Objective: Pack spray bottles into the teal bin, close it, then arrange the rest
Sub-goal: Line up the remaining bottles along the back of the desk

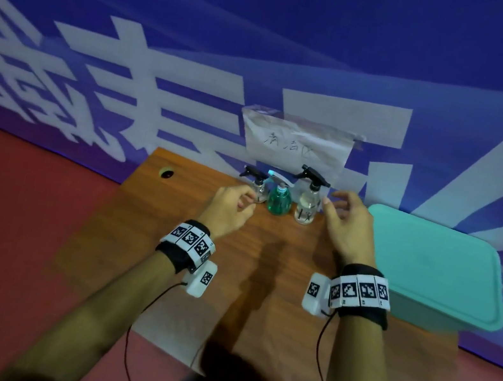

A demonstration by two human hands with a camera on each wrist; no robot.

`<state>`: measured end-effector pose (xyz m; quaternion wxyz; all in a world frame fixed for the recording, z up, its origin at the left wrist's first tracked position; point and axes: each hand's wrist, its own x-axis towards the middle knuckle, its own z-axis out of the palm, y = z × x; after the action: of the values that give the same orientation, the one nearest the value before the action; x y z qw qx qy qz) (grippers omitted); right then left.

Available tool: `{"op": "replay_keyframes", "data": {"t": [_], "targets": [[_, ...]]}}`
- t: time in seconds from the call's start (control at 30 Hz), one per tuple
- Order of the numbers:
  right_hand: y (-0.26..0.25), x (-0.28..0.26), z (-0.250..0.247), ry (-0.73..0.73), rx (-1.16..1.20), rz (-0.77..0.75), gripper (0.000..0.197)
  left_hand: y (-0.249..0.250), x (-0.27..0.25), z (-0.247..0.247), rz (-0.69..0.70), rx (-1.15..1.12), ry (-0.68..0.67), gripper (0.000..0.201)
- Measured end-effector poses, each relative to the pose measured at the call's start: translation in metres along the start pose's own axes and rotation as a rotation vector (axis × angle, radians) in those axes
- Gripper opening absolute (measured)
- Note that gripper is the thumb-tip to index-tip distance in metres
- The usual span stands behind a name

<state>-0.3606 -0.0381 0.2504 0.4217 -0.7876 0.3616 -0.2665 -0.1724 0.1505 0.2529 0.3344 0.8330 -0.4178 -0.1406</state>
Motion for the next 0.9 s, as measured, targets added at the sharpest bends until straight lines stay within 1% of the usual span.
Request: {"op": "replay_keyframes", "data": {"t": [0.1,0.2,0.3,0.4,0.57,0.7,0.77,0.9], "targets": [[-0.012,0.008,0.002,0.014,-0.002,-0.036,0.03,-0.006,-0.012,-0.006,-0.05,0.022,0.034,0.016],[-0.022,0.014,0.012,0.013,-0.01,-0.05,0.029,-0.012,-0.011,-0.01,-0.072,0.011,0.044,0.015],[-0.029,0.019,0.028,-0.012,-0.014,-0.036,0.027,-0.022,0.005,-0.014,-0.081,-0.005,0.034,0.014],[-0.033,0.026,0.047,-0.003,-0.032,-0.027,0.028,-0.033,0.025,-0.016,-0.053,-0.01,0.009,0.016],[-0.038,0.043,0.093,-0.05,-0.116,0.037,0.028,-0.06,0.061,-0.007,-0.033,0.008,-0.13,0.017],[-0.025,0.057,0.123,-0.097,-0.198,0.089,0.03,-0.08,0.085,0.013,-0.032,-0.008,-0.227,0.017],[-0.017,0.062,0.135,-0.09,-0.223,0.123,0.032,-0.093,0.098,0.028,-0.049,-0.026,-0.284,0.022],[0.0,0.072,0.151,-0.127,-0.269,0.185,0.036,-0.11,0.124,0.061,-0.05,-0.067,-0.43,0.042]]}}
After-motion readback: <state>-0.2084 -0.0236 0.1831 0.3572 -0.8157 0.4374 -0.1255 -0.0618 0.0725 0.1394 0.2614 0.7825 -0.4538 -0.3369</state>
